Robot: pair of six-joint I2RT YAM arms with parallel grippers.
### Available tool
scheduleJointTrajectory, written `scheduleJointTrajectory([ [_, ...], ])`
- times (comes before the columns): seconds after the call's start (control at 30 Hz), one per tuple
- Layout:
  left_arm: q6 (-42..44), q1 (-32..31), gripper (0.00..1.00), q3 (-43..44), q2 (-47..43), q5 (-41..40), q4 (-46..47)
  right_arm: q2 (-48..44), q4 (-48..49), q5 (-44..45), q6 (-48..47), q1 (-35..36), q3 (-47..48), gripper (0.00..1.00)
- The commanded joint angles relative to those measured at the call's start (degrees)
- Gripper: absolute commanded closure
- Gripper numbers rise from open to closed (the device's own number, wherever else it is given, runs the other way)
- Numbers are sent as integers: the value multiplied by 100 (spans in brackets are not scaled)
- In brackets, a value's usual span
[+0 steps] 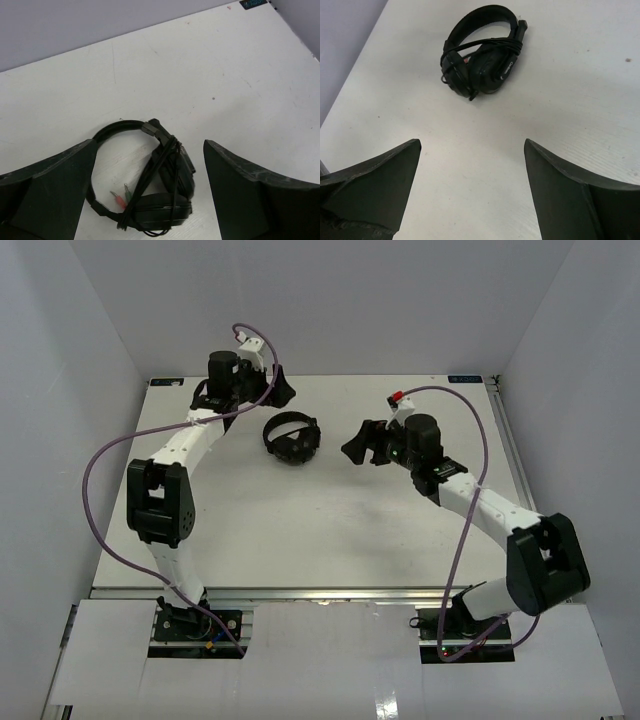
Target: Wrap the headphones
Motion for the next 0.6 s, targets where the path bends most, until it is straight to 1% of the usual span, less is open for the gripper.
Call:
scheduleJointTrajectory([
  [0.0,-535,26,2,366,496,-257,-441,-881,-1310,501,-229,37,89,10],
  [0.07,-435,35,2,585,830,-265,-566,-1258,-1338,646,-277,37,-24,10],
  [0.2,-372,61,2,580,958,-546,-515,-1518,-1281,968,-429,37,-139,10],
  [0.3,-635,76,2,197,499,-642,-214,-1156,-1406,1031,-444,43,110,10],
  [0.43,-1405,67,2,-455,-524,-617,130,-854,-1708,1493,-306,72,386,10],
  [0.5,-1758,59,2,-703,-1033,-762,41,-821,-1880,1640,-215,72,437,10],
  [0.57,-1828,-51,2,-771,-1417,-1206,-610,-818,-2215,1675,-8,83,674,10],
])
